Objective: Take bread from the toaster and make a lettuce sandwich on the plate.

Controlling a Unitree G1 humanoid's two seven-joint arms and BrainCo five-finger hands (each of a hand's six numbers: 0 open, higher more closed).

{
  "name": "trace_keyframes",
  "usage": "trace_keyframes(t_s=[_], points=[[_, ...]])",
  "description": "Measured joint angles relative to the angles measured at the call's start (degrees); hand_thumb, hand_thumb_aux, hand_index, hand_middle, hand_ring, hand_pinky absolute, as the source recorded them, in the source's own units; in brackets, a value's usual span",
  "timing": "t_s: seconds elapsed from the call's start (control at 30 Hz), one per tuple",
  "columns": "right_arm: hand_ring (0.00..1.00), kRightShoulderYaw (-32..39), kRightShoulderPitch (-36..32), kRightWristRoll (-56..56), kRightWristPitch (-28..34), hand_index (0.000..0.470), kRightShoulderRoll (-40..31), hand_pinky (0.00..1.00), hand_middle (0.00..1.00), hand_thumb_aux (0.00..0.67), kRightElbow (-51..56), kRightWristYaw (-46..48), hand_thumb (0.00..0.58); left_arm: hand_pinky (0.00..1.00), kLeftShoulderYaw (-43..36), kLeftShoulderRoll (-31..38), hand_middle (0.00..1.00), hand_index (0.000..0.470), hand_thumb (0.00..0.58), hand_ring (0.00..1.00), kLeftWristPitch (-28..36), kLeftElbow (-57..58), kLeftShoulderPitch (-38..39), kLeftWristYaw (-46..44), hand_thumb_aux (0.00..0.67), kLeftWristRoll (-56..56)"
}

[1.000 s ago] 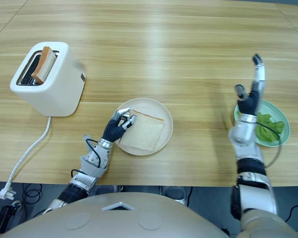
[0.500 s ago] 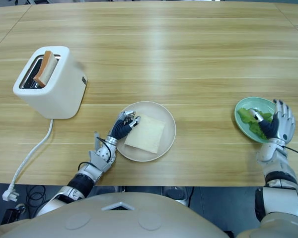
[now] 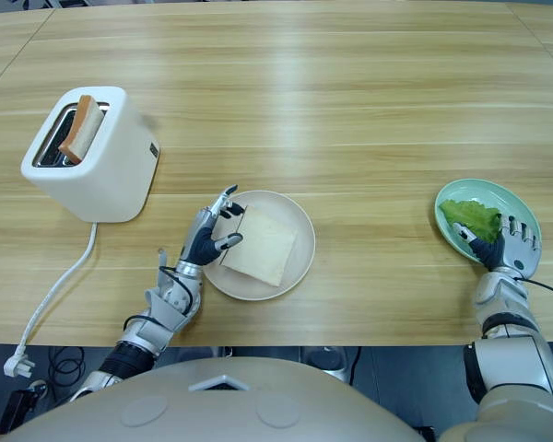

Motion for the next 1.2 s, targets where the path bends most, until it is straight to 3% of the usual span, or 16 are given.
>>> trace_keyframes(t_s=[0.23, 0.6, 0.77, 0.93, 1.07, 1.2], points=[[0.00, 2.9, -1.1, -1.3, 0.9, 0.460, -0.3, 0.00, 0.00, 0.670, -0.2, -4.6, 0.580, 0.35, 2.7, 0.6, 0.35, 0.000, 0.000, 0.35, 1.4, -7.0, 1.1, 0.0, 0.000, 0.3], [0.00, 5.7, -1.2, -3.6, -0.7, 0.460, -0.8, 0.00, 0.00, 0.670, -4.1, -16.9, 0.580, 0.35, 6.0, 1.0, 0.35, 0.000, 0.000, 0.35, 1.6, -7.1, 1.2, 2.0, 0.000, 0.3], [0.00, 7.8, 4.5, -9.3, -3.8, 0.460, -0.8, 0.00, 0.00, 0.670, -29.8, -21.4, 0.580, 0.35, 9.8, 2.1, 0.35, 0.000, 0.000, 0.35, 1.7, -6.9, 0.2, 4.2, 0.000, 0.0], [0.00, 10.4, 10.0, -13.0, -4.3, 0.460, 4.7, 0.00, 0.00, 0.670, -55.3, -14.6, 0.580, 0.34, 12.0, 3.2, 0.34, 0.000, 0.000, 0.34, 1.8, -6.5, -0.4, 5.6, 0.000, -0.1], [0.00, 14.4, 11.6, -15.3, -5.7, 0.460, 10.3, 0.00, 0.00, 0.670, -66.0, -8.3, 0.580, 0.34, 11.8, 3.2, 0.34, 0.000, 0.000, 0.34, 1.9, -5.1, -1.2, 6.2, 0.000, 0.4], [0.00, 18.9, 13.4, -17.3, -8.1, 0.460, 15.1, 0.00, 0.00, 0.670, -68.6, -4.5, 0.580, 0.33, 11.8, 3.7, 0.33, 0.000, 0.000, 0.33, 1.8, -4.7, -3.2, 6.5, 0.000, 0.9]])
